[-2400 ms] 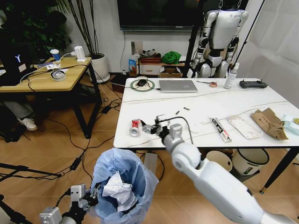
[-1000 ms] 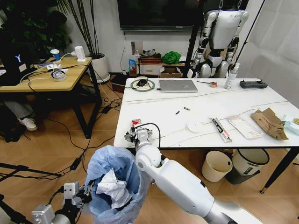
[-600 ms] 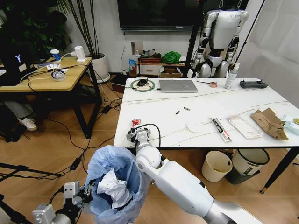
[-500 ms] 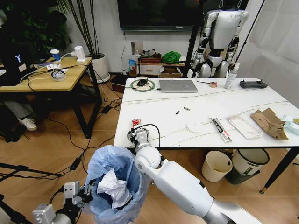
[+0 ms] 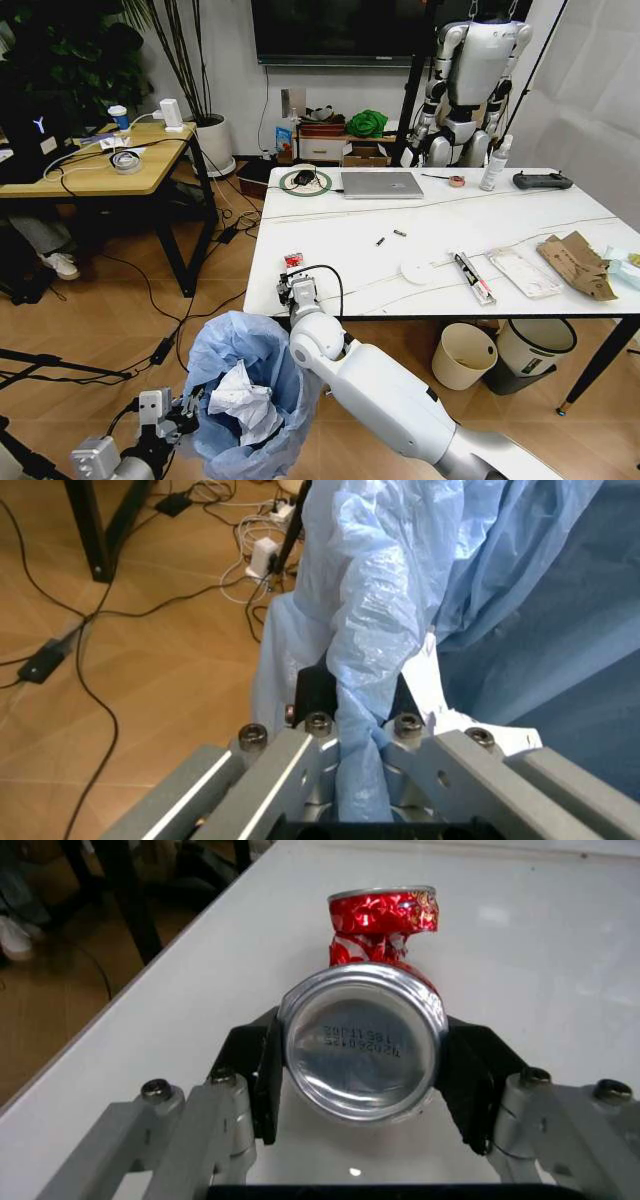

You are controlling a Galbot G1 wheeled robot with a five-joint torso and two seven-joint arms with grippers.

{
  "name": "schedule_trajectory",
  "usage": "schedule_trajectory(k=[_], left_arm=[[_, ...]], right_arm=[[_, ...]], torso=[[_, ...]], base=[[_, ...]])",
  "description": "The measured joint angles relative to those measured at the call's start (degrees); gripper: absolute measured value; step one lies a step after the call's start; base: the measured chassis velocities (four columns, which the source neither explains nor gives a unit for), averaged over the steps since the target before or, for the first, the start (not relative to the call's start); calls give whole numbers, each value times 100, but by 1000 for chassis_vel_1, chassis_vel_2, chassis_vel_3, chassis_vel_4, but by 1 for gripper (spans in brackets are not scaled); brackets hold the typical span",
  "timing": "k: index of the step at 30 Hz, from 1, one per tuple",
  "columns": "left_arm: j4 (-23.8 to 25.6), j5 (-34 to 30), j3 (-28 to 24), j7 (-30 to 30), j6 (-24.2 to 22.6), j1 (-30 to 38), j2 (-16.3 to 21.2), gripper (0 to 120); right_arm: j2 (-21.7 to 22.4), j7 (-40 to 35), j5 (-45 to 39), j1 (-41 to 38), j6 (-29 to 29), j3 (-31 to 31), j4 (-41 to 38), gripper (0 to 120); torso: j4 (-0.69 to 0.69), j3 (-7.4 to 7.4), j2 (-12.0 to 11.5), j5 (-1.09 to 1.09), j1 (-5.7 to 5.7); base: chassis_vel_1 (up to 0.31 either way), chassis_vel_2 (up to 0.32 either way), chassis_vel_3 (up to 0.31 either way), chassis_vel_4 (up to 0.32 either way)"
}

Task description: Pick up the trash bin and place the trash from the table into it.

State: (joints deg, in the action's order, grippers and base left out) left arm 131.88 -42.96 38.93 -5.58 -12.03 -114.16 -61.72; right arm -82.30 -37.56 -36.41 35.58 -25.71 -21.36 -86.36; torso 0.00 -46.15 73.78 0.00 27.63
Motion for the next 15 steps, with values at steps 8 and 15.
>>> schedule_trajectory(k=[8, 15], left_arm=[[122, -85, -166, -45, -34, 83, 8, 0], [207, -186, -213, -82, -61, 133, 22, 0]], right_arm=[[508, 419, -1210, -136, 406, 261, -1236, 45], [1319, 579, -1902, -148, 610, 159, -2845, 45]], torso=[[0, 0, 0, 1, 0], [1, 0, 0, 1, 0]], base=[[0, 0, 0, 0], [0, 0, 0, 0]])
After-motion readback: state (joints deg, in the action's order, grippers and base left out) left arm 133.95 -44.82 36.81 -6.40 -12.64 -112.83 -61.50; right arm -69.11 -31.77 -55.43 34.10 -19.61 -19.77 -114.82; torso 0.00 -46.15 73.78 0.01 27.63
